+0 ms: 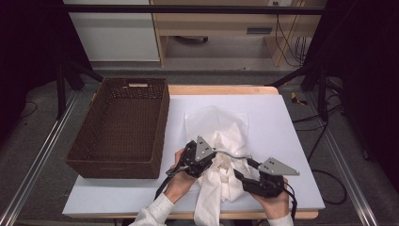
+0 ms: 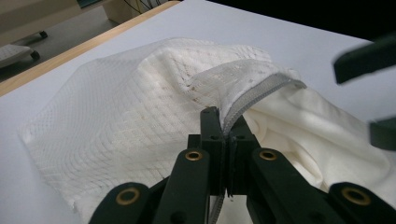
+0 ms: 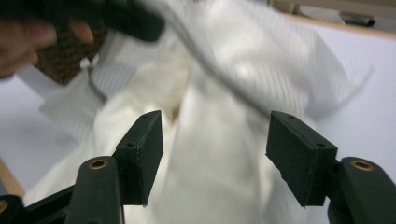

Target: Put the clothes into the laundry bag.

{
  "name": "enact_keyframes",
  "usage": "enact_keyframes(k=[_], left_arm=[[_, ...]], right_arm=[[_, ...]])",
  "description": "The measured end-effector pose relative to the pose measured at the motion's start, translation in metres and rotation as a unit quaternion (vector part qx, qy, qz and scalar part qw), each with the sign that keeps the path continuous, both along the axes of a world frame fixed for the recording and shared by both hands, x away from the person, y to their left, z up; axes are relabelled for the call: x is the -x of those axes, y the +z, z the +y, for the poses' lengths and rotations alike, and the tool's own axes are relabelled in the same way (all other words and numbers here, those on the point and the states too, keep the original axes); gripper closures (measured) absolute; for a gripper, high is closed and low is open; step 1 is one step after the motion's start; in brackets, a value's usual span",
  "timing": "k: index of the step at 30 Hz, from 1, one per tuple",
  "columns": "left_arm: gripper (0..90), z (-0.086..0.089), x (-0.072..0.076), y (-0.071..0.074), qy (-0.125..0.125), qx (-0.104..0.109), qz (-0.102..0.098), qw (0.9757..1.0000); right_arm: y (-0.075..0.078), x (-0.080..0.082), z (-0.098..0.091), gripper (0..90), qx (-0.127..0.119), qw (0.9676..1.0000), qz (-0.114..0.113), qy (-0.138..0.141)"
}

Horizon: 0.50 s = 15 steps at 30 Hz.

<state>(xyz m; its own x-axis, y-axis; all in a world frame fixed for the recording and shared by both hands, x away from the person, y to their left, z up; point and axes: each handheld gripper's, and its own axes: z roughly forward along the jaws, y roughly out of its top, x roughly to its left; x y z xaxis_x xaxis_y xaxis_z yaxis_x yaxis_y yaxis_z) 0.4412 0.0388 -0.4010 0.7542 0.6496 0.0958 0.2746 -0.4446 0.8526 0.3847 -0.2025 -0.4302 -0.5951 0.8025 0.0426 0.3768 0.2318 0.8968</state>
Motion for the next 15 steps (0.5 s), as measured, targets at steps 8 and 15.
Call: enact_keyframes(k=[8, 15], left_arm=[[87.3, 0.002, 0.003, 0.004, -0.001, 0.027, 0.004, 0.9996], [87.5, -0.003, 0.009, 0.013, -0.017, 0.037, 0.01, 0.9991]], right_arm=[[-0.038, 0.002, -0.002, 72.0, -0.004, 0.9962, 0.079, 0.036], [-0.024, -0.015, 0.037, 87.7, 0.006, 0.9974, 0.03, 0.065]])
